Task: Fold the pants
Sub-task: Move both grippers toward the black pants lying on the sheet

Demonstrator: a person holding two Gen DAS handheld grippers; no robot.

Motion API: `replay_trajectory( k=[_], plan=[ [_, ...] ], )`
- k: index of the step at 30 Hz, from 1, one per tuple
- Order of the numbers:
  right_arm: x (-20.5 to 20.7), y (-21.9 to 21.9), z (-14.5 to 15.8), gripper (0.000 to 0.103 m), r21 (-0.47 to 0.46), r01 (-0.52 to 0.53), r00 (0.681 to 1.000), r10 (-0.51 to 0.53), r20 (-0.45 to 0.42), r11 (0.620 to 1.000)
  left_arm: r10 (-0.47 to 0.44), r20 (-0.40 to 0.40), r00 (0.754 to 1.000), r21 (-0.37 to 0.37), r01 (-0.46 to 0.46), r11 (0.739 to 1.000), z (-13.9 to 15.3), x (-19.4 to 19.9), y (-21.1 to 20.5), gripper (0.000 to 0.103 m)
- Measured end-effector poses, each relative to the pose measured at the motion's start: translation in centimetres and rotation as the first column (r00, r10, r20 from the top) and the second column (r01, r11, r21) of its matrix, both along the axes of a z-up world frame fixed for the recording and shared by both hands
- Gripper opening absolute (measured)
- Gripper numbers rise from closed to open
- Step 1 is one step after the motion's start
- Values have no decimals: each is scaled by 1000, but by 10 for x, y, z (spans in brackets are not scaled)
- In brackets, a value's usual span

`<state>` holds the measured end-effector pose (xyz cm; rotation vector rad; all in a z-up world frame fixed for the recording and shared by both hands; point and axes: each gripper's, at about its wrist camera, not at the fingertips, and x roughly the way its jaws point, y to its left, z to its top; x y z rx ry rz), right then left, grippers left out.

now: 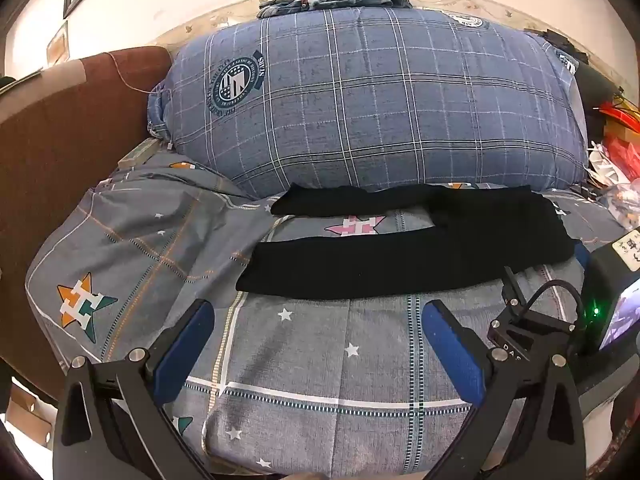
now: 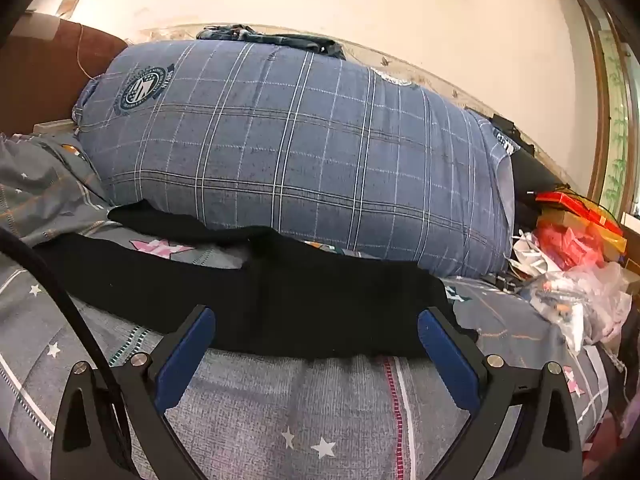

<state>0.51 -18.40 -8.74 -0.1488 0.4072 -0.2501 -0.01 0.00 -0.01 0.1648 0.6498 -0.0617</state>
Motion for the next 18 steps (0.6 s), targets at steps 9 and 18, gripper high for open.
replay_trajectory(
  k=[9, 18],
  plan=[
    [4, 8, -10, 103, -56, -14, 1000, 13, -27, 998, -24, 1, 1000, -1, 24, 1000, 1, -8, -7, 103],
    [9, 9, -14, 103, -51, -10, 999, 8, -45, 999, -36, -23, 999, -1, 36, 999, -3, -2, -11, 103]
  ],
)
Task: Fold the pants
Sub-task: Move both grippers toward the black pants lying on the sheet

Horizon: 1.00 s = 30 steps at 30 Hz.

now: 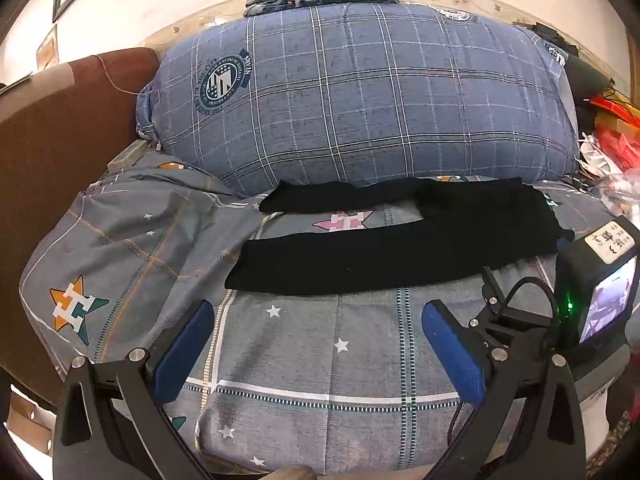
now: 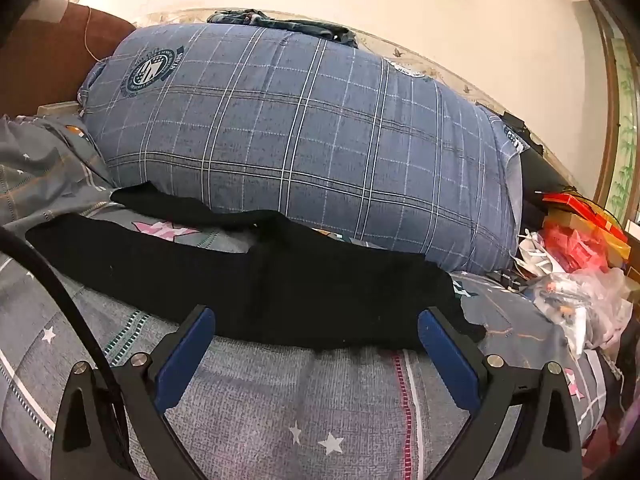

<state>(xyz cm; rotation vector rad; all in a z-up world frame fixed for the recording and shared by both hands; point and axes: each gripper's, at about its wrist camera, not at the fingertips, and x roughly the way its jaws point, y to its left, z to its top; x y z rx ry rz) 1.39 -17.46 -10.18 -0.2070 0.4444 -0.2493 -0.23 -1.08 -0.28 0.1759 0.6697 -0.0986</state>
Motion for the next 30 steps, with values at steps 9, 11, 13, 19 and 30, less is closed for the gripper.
replay_trajectory(
  k=[9, 11, 13, 19, 30],
  plan=[
    [2, 2, -4, 103, -4, -4, 1000, 4, -14, 1000, -7, -15, 1000, -9, 7, 1000, -1, 3, 1, 103],
    [2, 2, -5, 103, -7, -4, 1000, 4, -19, 1000, -7, -21, 1000, -11, 7, 1000, -2, 4, 1, 103],
    [2, 3, -5, 103, -9, -5, 1000, 5, -21, 1000, -6, -28, 1000, -13, 5, 1000, -4, 5, 2, 103],
    [5, 4, -7, 103, -11, -6, 999, 6, -38, 1000, -5, -48, 999, -19, 4, 1000, -13, 6, 4, 103],
    [11, 2, -12, 103, -2, 3, 997, -3, -78, 1000, -10, -239, 971, -77, -9, 997, -77, 42, 18, 103]
  ],
)
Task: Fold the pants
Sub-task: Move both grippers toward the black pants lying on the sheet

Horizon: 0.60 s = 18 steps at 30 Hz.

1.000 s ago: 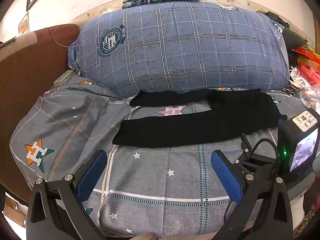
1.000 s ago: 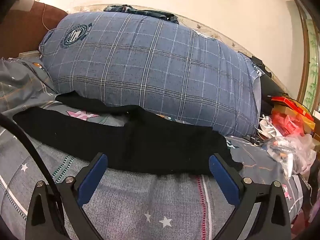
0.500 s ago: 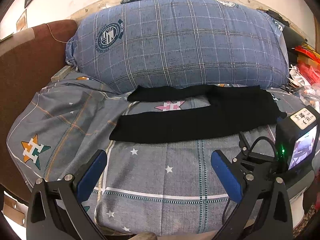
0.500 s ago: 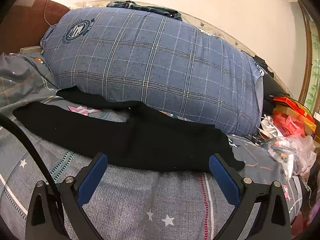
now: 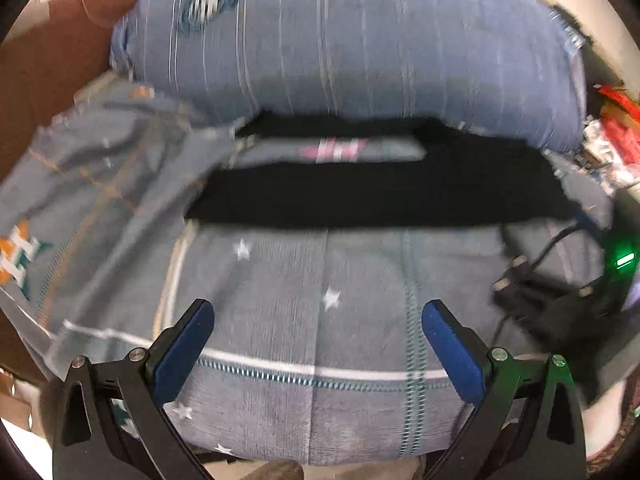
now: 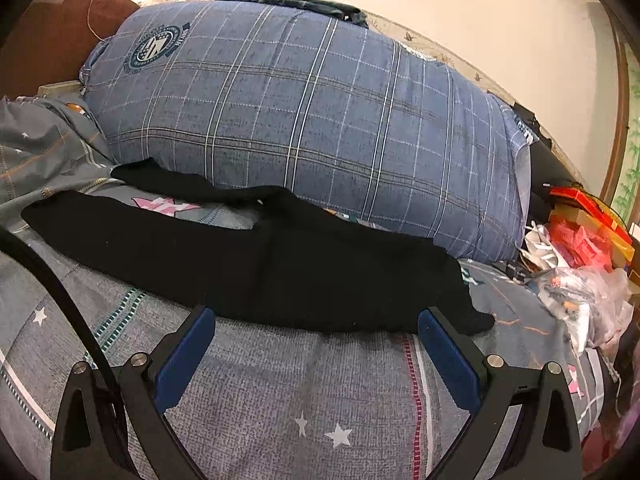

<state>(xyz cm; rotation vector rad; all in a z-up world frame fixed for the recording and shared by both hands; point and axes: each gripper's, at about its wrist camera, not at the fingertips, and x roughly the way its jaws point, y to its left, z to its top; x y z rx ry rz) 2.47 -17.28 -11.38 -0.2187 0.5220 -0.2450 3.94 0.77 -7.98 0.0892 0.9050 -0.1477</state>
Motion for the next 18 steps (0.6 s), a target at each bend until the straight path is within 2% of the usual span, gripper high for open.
replay_trajectory(
  k=[2, 8, 10, 14, 18],
  plan=[
    [2, -1, -2, 103, 9, 5, 1000, -5, -11, 1000, 19, -52, 998, 12, -18, 1000, -20, 7, 4, 103],
    [5, 0, -8, 103, 9, 4, 999, -4, -33, 1000, 50, -123, 991, 46, -45, 998, -58, 16, 13, 103],
    [6, 2, -10, 103, 2, -1, 999, 1, -42, 1000, 47, -145, 988, 43, -42, 998, -65, 17, 16, 103],
    [7, 4, -12, 103, -11, -8, 999, 8, -51, 1000, 46, -162, 986, -13, -49, 999, -67, 17, 23, 103],
    [8, 4, -14, 103, -12, -7, 998, 6, -59, 1000, 17, -157, 988, -13, -20, 1000, -69, 15, 24, 103]
  ],
)
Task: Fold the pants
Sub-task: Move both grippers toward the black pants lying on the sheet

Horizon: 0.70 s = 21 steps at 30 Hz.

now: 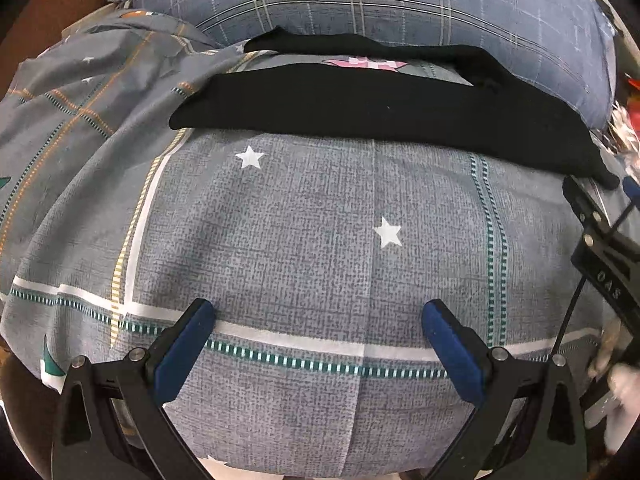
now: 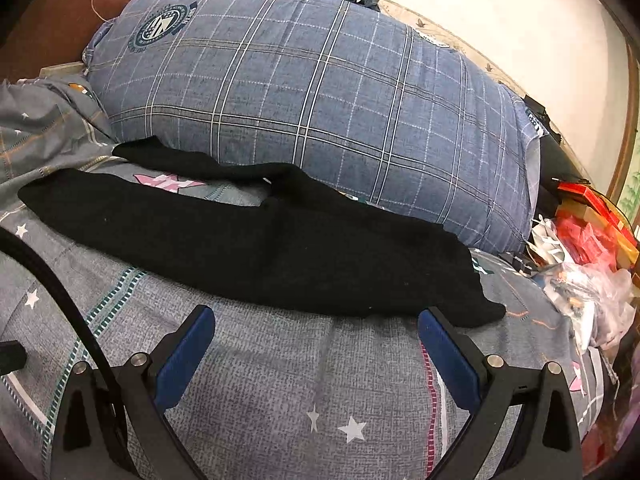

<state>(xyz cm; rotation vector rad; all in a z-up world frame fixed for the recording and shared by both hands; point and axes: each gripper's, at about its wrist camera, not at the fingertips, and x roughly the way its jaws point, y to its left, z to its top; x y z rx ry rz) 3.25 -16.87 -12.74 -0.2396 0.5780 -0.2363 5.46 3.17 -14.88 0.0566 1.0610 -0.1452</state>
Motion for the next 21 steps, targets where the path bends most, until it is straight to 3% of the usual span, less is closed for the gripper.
replay_trajectory(
  k=[4, 5, 6, 8, 12, 15, 21],
  plan=[
    [0, 0, 0, 103, -2, 2, 1000, -2, -2, 1000, -40, -49, 998, 3, 40, 999, 3, -4, 0, 101],
    [0, 0, -1, 103, -6, 2, 1000, -2, -4, 1000, -43, -60, 997, -11, 43, 999, 6, -4, 3, 87],
    [0, 0, -1, 103, -8, 2, 1000, -2, -5, 1000, -46, -52, 998, -25, 45, 999, 12, -8, 6, 66],
    [-1, 0, -2, 103, -12, 3, 1000, -3, -6, 1000, -71, -44, 997, -95, 66, 993, 29, -6, 14, 51],
    [-2, -1, -2, 103, -19, 8, 1000, -8, -4, 1000, -55, 54, 997, -125, 61, 990, 70, 5, 29, 54],
    [-2, -3, 0, 103, -12, 14, 1000, -14, -3, 1000, -61, 111, 992, -122, 75, 990, 94, 23, 37, 70],
    [-1, -28, 13, 103, 75, 47, 999, -45, -22, 996, -40, 122, 992, -139, 57, 989, 115, 72, 55, 70]
  ],
)
